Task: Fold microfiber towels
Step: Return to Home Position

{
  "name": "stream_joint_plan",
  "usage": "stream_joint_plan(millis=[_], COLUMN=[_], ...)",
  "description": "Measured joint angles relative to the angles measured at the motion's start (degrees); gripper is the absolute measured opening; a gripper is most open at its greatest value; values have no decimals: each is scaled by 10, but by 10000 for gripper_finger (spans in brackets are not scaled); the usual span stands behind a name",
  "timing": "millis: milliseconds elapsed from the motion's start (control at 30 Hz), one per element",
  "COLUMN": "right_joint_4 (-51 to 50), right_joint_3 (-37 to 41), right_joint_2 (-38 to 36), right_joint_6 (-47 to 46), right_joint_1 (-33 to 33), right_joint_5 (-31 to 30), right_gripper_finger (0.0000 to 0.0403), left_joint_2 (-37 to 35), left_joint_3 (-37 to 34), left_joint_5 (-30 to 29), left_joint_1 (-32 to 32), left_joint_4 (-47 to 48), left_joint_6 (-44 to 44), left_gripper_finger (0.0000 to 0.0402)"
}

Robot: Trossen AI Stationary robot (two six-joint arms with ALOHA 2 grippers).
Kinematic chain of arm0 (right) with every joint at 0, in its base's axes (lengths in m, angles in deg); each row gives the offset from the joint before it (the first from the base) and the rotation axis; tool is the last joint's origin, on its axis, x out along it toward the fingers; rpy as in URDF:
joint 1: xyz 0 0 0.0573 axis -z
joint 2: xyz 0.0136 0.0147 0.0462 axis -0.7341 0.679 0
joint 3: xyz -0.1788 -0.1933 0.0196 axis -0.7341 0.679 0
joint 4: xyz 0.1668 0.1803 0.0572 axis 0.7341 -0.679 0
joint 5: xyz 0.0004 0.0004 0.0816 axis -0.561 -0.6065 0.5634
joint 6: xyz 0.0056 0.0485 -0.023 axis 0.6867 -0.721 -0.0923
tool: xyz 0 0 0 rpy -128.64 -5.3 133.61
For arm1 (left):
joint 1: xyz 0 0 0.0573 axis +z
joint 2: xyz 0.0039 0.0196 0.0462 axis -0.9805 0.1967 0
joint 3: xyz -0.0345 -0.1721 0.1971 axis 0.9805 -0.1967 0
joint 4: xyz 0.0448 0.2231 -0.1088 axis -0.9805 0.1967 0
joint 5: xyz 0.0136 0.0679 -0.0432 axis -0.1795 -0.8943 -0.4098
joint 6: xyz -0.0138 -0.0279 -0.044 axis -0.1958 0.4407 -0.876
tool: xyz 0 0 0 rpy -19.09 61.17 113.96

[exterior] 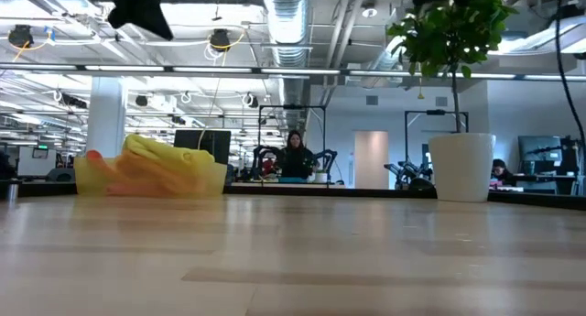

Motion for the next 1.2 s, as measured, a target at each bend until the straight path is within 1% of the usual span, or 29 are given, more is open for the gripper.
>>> stream_joint_plan(millis=[67, 133, 233, 300, 400, 567, 767, 933, 1100, 1167, 1200], right_joint_4=[3, 28, 122, 187, 256, 271, 279, 276, 275, 273, 273], right_joint_3=[0, 12, 82, 138, 213, 299, 346, 381, 436, 460, 469], right_joint_2=[-17, -30, -55, -74, -106, -169, -275, -383, -494, -539, -543], right_joint_6=[-1, -1, -13, -37, -72, -111, -112, -113, -143, -158, -162], right_joint_1=[17, 30, 49, 63, 82, 119, 157, 176, 178, 178, 178], right_joint_5=[56, 115, 187, 204, 221, 235, 236, 236, 236, 236, 240], right_gripper_finger=[21, 10, 7, 13, 17, 9, 14, 16, 10, 11, 12], left_joint_2=[-52, -99, -160, -193, -242, -323, -431, -521, -512, -516, -519], left_joint_3=[-64, -131, -227, -282, -355, -450, -515, -543, -548, -558, -564], left_joint_5=[36, 68, 89, 100, 109, 109, 98, 94, 90, 89, 88], left_joint_1=[-5, -5, -5, -5, -5, -5, -5, -5, -5, -5, -5], left_joint_4=[-86, -162, -256, -303, -351, -415, -431, -423, -423, -419, -417], left_joint_6=[-3, -6, -40, -71, -104, -143, -170, -182, -179, -191, -194], left_gripper_finger=[0, 0, 0, 0, 0, 0, 0, 0, 0, 0, 0])
